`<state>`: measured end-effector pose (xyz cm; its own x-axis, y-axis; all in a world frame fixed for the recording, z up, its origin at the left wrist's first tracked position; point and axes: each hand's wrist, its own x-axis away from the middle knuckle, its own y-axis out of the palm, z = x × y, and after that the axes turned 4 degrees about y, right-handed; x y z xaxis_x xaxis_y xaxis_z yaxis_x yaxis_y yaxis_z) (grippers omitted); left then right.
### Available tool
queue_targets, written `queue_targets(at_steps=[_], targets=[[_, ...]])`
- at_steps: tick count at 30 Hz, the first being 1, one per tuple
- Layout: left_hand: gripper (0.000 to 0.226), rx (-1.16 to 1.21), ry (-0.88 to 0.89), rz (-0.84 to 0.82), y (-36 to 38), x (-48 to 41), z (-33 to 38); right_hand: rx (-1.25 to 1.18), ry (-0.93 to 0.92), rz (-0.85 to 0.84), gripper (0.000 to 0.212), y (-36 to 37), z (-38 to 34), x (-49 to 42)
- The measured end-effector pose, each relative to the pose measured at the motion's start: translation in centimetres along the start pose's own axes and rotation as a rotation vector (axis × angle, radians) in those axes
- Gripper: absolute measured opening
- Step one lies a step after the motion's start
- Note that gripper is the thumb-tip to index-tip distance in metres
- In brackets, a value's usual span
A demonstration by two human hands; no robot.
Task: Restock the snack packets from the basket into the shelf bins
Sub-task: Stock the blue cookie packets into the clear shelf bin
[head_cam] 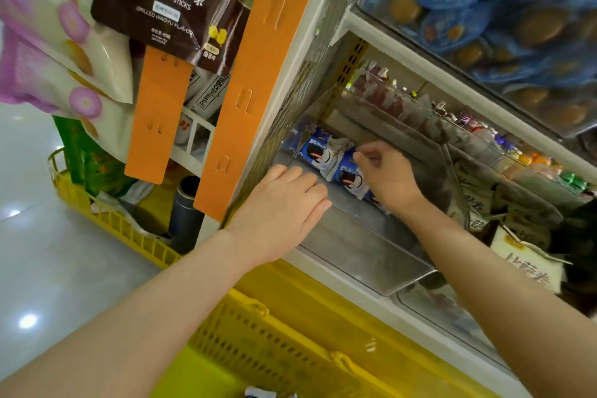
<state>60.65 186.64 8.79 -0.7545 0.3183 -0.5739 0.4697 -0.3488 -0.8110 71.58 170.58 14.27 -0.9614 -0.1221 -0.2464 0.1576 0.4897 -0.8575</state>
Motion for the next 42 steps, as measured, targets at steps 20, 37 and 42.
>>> queue_targets(at_steps=[20,37,42], targets=[[0.032,0.088,-0.097,-0.456,4.6,10.7,8.0,0.226,-0.166,-0.234,0.023,4.1,8.8,25.0],[0.059,0.684,-0.328,-1.504,19.7,27.9,13.5,0.068,0.295,-1.196,0.066,17.4,20.0,36.5],[0.095,0.701,-0.395,-1.470,20.7,29.8,15.0,0.058,0.287,-1.142,0.059,17.7,20.2,36.6]])
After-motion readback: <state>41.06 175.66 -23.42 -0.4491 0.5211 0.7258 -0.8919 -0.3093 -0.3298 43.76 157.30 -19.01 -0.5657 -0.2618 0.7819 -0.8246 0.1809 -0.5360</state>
